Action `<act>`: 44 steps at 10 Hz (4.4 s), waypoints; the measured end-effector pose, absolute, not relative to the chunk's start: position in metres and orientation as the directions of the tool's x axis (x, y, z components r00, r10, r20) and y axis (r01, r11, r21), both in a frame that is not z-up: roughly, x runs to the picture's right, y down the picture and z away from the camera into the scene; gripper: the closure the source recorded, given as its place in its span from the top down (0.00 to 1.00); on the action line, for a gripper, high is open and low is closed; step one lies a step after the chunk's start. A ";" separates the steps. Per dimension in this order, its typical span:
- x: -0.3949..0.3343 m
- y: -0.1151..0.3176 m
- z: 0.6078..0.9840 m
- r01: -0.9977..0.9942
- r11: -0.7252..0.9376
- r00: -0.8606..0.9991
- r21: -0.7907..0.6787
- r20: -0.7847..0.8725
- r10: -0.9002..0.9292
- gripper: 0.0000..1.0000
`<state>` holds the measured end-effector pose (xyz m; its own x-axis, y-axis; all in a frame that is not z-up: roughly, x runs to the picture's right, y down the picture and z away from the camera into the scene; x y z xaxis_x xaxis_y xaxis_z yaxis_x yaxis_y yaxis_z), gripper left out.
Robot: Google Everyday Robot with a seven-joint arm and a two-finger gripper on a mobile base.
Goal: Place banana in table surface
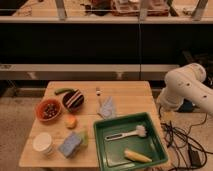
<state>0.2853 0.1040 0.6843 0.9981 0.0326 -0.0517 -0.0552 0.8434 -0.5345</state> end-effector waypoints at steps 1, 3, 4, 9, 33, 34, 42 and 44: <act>0.285 0.104 0.684 -0.055 0.843 0.998 -0.534 -0.052 0.033 0.65; 0.285 0.104 0.684 -0.055 0.843 0.998 -0.535 -0.052 0.033 0.65; 0.285 0.104 0.684 -0.055 0.843 0.998 -0.534 -0.052 0.033 0.65; 0.285 0.104 0.684 -0.055 0.843 0.998 -0.535 -0.052 0.033 0.65; 0.285 0.104 0.684 -0.055 0.844 0.998 -0.534 -0.051 0.033 0.65; 0.285 0.104 0.685 -0.050 0.844 0.998 -0.534 -0.046 0.030 0.65; 0.240 0.191 0.692 0.156 0.803 0.973 -0.575 0.227 -0.027 0.65; 0.228 0.204 0.691 0.203 0.790 0.960 -0.579 0.278 -0.043 0.65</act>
